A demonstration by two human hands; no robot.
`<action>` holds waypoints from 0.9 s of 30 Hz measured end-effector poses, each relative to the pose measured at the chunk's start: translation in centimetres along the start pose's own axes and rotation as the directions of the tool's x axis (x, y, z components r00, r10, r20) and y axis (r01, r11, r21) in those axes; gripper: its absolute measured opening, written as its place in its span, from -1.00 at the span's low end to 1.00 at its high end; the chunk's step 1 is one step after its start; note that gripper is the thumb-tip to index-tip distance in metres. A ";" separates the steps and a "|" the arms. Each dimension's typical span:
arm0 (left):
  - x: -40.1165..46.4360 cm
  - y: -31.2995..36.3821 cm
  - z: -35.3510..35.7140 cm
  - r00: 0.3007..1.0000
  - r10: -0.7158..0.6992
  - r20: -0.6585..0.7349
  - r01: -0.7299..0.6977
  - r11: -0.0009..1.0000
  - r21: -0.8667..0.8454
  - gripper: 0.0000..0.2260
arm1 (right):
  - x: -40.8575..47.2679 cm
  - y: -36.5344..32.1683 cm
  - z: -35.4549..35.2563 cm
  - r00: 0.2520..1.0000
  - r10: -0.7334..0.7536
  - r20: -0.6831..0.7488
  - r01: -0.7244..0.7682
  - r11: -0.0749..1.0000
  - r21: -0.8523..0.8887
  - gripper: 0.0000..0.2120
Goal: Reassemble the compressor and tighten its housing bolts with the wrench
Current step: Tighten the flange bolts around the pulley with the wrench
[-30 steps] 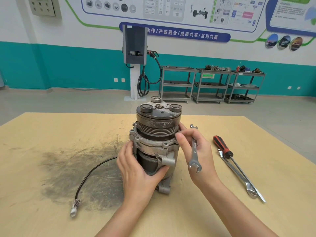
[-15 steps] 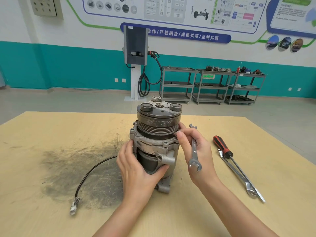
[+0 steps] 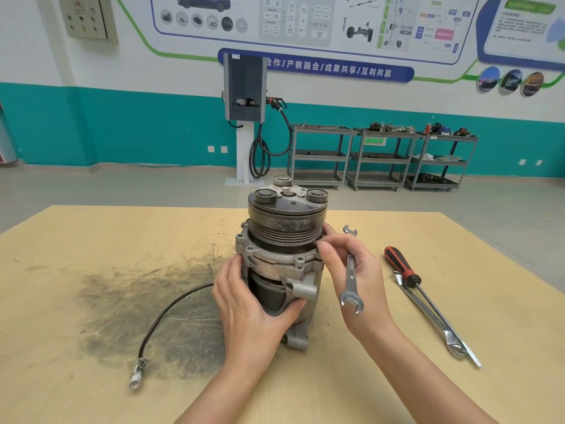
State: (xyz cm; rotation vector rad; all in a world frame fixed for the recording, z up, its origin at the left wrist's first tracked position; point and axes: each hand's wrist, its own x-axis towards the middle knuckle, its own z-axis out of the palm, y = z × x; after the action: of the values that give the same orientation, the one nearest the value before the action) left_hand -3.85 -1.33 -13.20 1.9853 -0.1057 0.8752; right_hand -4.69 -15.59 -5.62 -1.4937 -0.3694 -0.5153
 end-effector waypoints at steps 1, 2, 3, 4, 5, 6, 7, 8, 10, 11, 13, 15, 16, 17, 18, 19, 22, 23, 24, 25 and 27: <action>0.0 0.0 0.0 1.000 -0.002 0.001 0.002 1.000 -0.004 0.03 | 0.1 0.0 0.1 1.000 0.011 -0.010 -0.011 1.000 0.005 -0.82; 0.0 0.1 0.0 1.000 -0.004 0.002 0.004 1.000 -0.009 0.03 | 0.1 0.0 0.2 1.000 0.018 -0.019 -0.018 1.000 0.012 -0.81; 0.0 0.1 0.0 1.000 -0.005 0.001 0.005 1.000 -0.012 0.03 | 0.1 -0.1 0.3 0.999 0.021 -0.030 -0.021 1.000 0.020 -0.80; 0.0 0.1 0.0 1.000 -0.006 0.001 0.006 1.000 -0.013 0.03 | 0.1 -0.1 0.4 0.999 0.021 -0.044 -0.020 0.999 0.027 -0.78; 0.0 0.1 0.0 1.000 -0.007 0.000 0.007 1.000 -0.012 0.04 | 0.1 -0.2 0.5 0.998 0.020 -0.056 -0.018 0.999 0.031 -0.76; 0.0 0.0 0.0 1.000 -0.005 0.000 0.005 1.000 -0.012 0.04 | 0.1 -0.2 0.6 0.998 0.021 -0.063 -0.019 0.999 0.031 -0.75; 0.0 0.0 0.0 1.000 -0.003 0.001 0.003 1.000 -0.011 0.04 | 0.1 -0.2 0.5 0.998 0.025 -0.065 -0.023 0.999 0.026 -0.74; -0.1 0.0 0.0 1.000 -0.001 0.001 0.001 1.000 -0.012 0.03 | 0.0 -0.1 0.5 0.998 0.026 -0.064 -0.025 1.000 0.016 -0.75; -0.1 0.1 0.0 1.000 0.002 -0.003 -0.002 1.000 -0.010 0.03 | -0.1 0.0 0.4 0.998 0.009 -0.055 -0.009 1.000 -0.011 -0.79; 0.0 0.1 0.0 1.000 0.004 -0.005 -0.004 1.000 -0.006 0.03 | -0.2 -0.1 0.4 0.999 -0.002 -0.051 0.002 1.000 -0.012 -0.81; 0.0 0.1 0.0 1.000 0.007 -0.007 -0.007 1.000 0.002 0.02 | -0.3 -0.1 0.4 0.999 -0.007 -0.042 0.007 1.000 0.015 -0.82; -0.1 0.1 0.0 1.000 0.009 -0.009 -0.009 1.000 0.007 0.02 | -0.2 -0.1 0.4 0.999 -0.002 -0.042 0.003 1.000 0.023 -0.83; -0.1 0.1 0.0 1.000 0.008 -0.008 -0.008 1.000 0.006 0.02 | -0.2 0.0 0.4 0.999 0.008 -0.047 -0.007 1.000 0.019 -0.84; -0.1 0.1 0.0 1.000 0.003 -0.004 -0.003 1.000 0.004 0.02 | -0.1 0.0 0.4 0.998 0.020 -0.054 -0.019 1.000 0.018 -0.84; -0.1 0.1 0.0 1.000 -0.001 0.001 0.001 1.000 0.003 0.03 | -0.1 0.0 0.4 0.998 0.029 -0.061 -0.027 0.999 0.024 -0.83; -0.1 0.1 0.0 1.000 -0.006 0.004 0.006 1.000 0.002 0.03 | -0.1 -0.1 0.5 0.997 0.034 -0.067 -0.032 0.999 0.033 -0.82; 0.0 0.2 0.0 1.000 -0.016 0.009 0.016 1.000 -0.002 0.03 | -0.1 -0.1 0.6 0.997 0.037 -0.062 -0.036 0.999 0.032 -0.81; 0.0 0.2 0.0 1.000 -0.014 0.009 0.014 1.000 -0.004 0.03 | -0.1 -0.1 0.5 0.998 0.029 -0.052 -0.029 0.999 0.017 -0.82; 0.0 0.2 0.0 1.000 -0.009 0.008 0.009 1.000 -0.004 0.03 | -0.2 -0.1 0.4 0.999 0.019 -0.040 -0.019 1.000 -0.007 -0.83; 0.0 0.2 0.0 1.000 -0.005 0.006 0.005 1.000 -0.003 0.03 | -0.3 -0.2 0.4 1.000 0.008 -0.027 -0.008 1.000 -0.028 -0.83; 0.0 0.2 0.0 1.000 0.001 0.001 -0.001 1.000 0.002 0.02 | -0.4 -0.2 0.3 1.000 -0.006 -0.008 0.006 1.000 -0.029 -0.82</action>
State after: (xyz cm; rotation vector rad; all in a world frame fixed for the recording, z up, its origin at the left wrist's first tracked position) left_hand -3.96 -1.41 -13.06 1.9878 -0.1067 0.8749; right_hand -5.09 -15.29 -5.59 -1.5187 -0.3615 -0.5333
